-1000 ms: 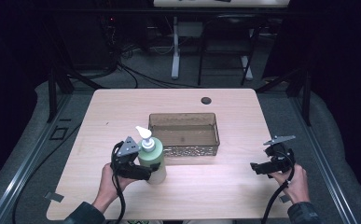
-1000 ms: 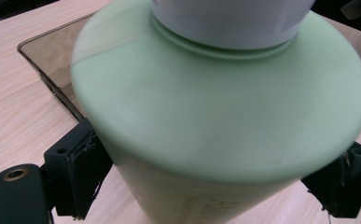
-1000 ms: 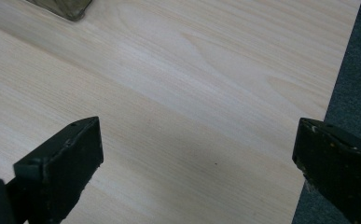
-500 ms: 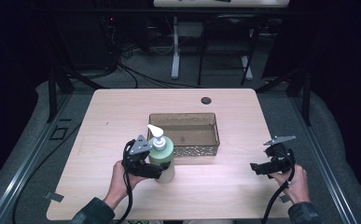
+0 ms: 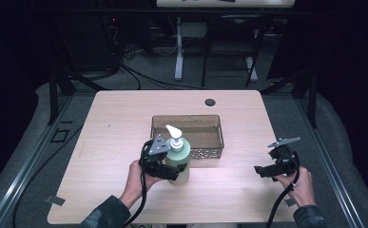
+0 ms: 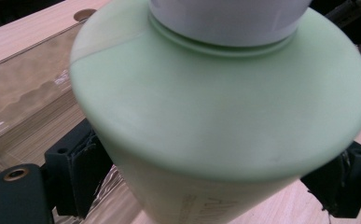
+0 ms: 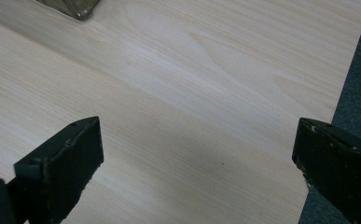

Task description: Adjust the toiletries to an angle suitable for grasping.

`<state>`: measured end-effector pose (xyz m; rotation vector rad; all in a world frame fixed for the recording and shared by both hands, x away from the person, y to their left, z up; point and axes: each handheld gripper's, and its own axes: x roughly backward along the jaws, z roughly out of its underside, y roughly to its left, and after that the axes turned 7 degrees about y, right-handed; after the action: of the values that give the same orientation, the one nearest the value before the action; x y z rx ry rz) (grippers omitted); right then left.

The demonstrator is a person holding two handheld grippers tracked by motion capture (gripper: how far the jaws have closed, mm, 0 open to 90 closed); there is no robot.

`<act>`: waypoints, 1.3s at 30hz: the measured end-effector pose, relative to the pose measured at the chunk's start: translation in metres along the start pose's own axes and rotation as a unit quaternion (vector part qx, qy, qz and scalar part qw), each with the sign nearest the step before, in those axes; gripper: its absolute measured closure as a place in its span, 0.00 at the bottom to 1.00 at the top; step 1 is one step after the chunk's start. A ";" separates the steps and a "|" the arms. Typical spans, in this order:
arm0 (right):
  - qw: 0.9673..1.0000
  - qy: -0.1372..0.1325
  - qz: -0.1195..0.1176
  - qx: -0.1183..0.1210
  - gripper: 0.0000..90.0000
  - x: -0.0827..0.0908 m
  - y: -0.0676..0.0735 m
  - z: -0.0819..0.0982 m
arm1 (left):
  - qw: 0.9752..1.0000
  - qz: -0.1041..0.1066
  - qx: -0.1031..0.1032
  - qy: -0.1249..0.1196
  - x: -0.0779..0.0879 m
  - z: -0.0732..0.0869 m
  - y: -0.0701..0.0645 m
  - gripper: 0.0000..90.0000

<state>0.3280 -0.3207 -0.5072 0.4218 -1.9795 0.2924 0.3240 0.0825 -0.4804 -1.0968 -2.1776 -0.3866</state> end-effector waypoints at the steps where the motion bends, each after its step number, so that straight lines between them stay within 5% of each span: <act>1: 1.000 0.002 -0.001 0.001 0.02 0.000 0.000 0.000 | 1.000 0.000 0.000 0.000 0.000 0.000 0.000 0.14; 10: 1.000 0.004 -0.003 0.001 0.02 0.000 0.001 0.000 | 1.000 -0.001 -0.001 -0.004 -0.009 -0.007 -0.008 0.14; 18: 1.000 0.011 -0.002 0.004 0.02 -0.002 0.003 -0.001 | 0.999 -0.022 0.014 -0.023 -0.024 -0.014 -0.018 0.14; 33: 1.000 -0.004 -0.009 0.006 0.02 0.001 0.008 -0.002 | 0.997 -0.062 0.030 -0.021 -0.045 -0.032 -0.037 0.13; 39: 1.000 -0.017 -0.017 0.009 0.02 0.005 0.008 0.000 | 0.997 -0.072 -0.006 0.006 -0.041 -0.029 -0.037 0.00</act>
<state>0.3228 -0.3140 -0.5030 0.4746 -2.0021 0.2829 0.3243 0.0198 -0.4857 -0.9456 -2.2538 -0.4698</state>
